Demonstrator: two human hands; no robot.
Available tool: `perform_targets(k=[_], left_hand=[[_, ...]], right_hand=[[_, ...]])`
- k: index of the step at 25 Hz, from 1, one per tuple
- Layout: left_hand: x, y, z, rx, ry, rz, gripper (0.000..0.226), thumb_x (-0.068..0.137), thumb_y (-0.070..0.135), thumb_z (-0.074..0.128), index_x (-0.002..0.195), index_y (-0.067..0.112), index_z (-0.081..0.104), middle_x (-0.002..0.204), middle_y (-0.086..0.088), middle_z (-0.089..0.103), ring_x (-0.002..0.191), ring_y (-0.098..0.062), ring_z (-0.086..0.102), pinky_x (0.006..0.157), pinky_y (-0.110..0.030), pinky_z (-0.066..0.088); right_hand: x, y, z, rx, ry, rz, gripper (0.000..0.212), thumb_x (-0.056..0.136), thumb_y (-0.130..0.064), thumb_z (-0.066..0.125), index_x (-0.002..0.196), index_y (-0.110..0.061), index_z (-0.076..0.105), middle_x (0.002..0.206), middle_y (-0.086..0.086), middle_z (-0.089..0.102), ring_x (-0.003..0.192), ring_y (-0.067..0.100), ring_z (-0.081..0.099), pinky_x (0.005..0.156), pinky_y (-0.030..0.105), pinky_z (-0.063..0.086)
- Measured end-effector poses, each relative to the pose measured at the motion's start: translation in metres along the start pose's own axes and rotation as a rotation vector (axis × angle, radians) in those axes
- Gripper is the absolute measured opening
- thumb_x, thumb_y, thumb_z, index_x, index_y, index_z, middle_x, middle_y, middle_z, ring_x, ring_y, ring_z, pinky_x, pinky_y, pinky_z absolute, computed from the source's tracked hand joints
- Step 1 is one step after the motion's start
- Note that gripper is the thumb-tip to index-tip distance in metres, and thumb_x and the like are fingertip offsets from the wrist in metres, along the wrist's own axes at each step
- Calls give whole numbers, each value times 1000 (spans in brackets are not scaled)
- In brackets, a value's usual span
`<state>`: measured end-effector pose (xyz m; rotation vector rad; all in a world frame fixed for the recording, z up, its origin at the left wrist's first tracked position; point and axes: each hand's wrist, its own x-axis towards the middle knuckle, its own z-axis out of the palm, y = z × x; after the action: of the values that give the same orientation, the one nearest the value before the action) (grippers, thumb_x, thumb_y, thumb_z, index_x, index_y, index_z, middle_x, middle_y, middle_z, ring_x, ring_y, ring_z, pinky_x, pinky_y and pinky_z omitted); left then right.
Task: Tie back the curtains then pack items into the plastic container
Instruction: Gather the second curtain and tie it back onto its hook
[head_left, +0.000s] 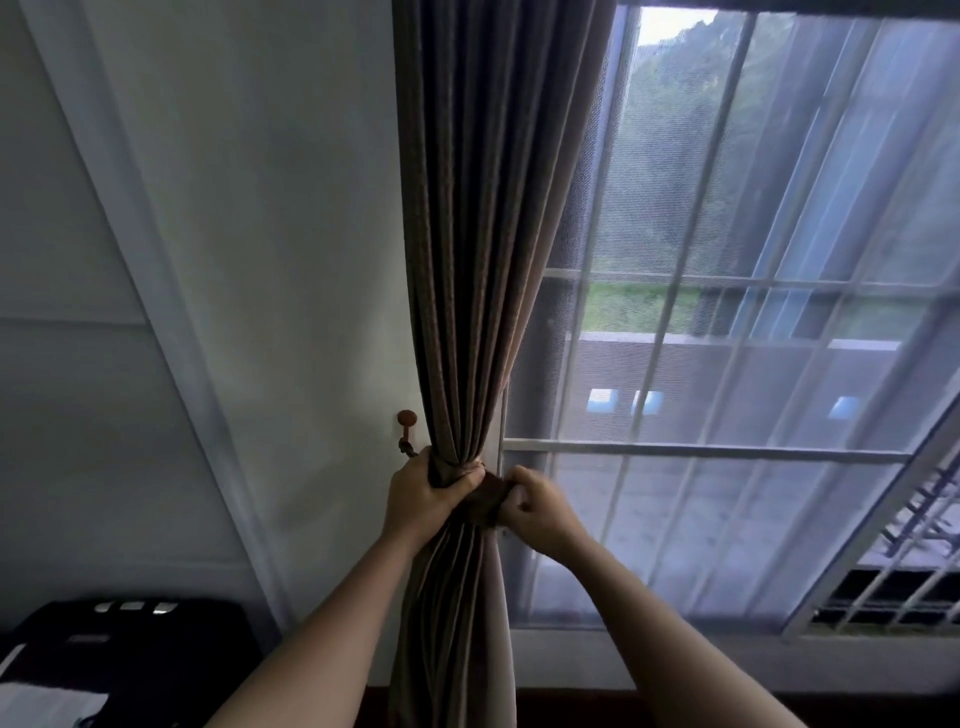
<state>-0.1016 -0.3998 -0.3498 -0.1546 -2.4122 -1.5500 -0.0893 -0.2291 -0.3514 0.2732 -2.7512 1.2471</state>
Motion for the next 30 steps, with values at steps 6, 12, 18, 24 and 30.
perform_targets(k=[6,12,18,24,30], left_hand=[[-2,1,-10,-87,-92,-58,25,74,33,77,90,41,59,88,22,66,81,14,62,74,-10,47],[-6,-6,-20,-53,-245,-53,72,60,58,71,123,29,53,114,16,63,106,3,56,92,-20,41],[-7,-1,-21,11,-232,-68,57,68,40,81,115,34,49,109,20,60,97,16,53,82,-5,38],[-13,7,-12,30,-108,-56,70,62,36,86,115,31,41,105,18,58,96,0,58,75,-2,41],[-8,8,-6,105,-44,-28,69,56,37,87,113,24,50,106,4,67,97,-12,64,82,-25,51]], right_hand=[[7,19,12,-63,-69,-64,33,76,-56,44,87,-25,51,87,-6,58,98,11,43,85,35,31],[19,10,1,158,-44,-214,21,88,-23,55,76,-28,39,74,-5,49,70,14,47,64,31,40],[23,19,2,283,-58,-140,19,85,-31,58,78,-22,42,66,0,50,63,16,47,59,40,41],[31,6,-2,633,-272,-44,16,92,-1,54,86,-12,45,69,-1,60,64,9,55,59,23,46],[42,10,-20,583,-519,99,43,81,14,53,111,-16,58,92,5,66,86,13,62,77,22,52]])
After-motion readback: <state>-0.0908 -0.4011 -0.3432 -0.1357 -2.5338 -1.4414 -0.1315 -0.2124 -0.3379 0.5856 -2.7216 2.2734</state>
